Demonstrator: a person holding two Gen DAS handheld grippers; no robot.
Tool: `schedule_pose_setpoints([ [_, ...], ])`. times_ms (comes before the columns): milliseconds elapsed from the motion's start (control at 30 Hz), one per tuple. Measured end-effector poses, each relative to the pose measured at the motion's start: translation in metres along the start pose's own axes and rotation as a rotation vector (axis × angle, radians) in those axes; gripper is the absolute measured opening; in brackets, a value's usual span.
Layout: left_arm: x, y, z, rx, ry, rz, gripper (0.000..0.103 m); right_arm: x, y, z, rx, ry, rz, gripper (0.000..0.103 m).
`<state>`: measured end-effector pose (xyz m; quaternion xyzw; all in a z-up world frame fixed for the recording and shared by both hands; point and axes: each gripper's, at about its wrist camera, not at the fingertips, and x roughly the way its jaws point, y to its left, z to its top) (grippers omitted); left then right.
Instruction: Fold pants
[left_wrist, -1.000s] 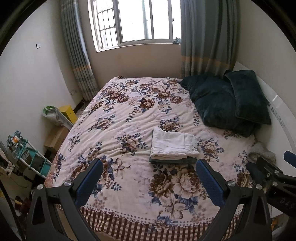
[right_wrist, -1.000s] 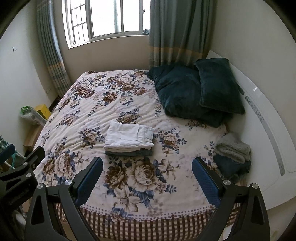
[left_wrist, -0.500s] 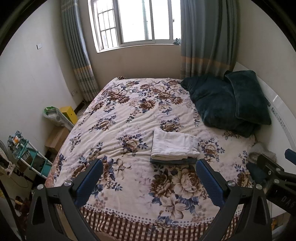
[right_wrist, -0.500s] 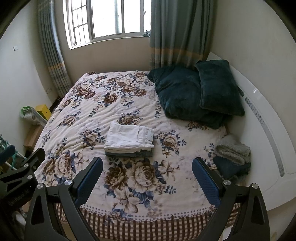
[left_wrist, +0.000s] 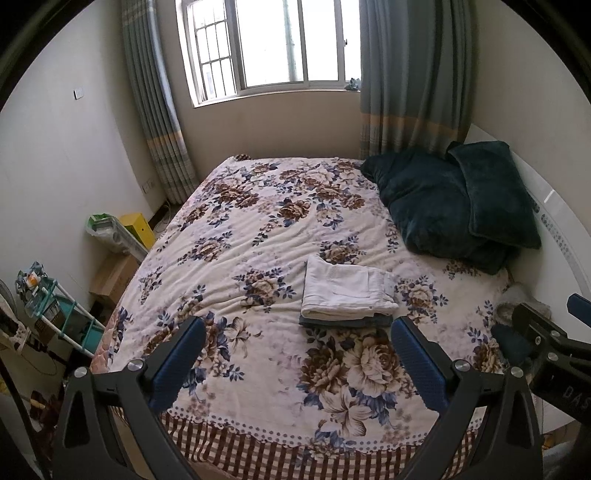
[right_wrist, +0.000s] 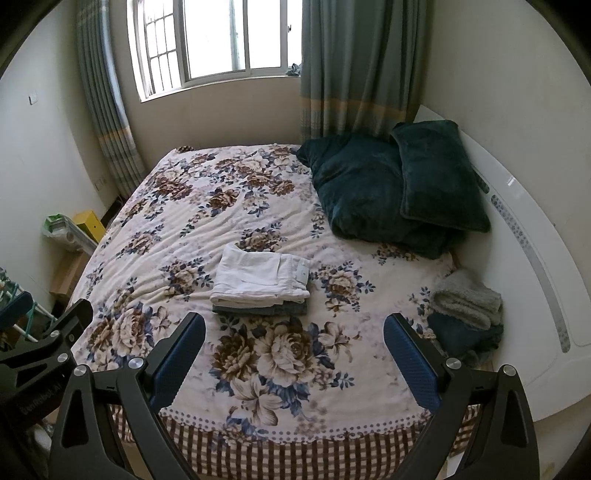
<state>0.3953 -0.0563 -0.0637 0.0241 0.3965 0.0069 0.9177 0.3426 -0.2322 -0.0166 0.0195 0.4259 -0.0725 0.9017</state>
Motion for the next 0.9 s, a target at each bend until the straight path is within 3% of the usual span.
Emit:
schedule_pose_setpoints([
  [267, -0.003, 0.0, 0.002, 0.0, -0.004, 0.001, 0.103, -0.003, 0.005, 0.014, 0.0, -0.019, 0.024, 0.1],
  [900, -0.008, 0.01, 0.009, -0.016, -0.015, 0.017, 0.103, -0.008, 0.002, 0.003, 0.001, -0.028, 0.031, 0.1],
])
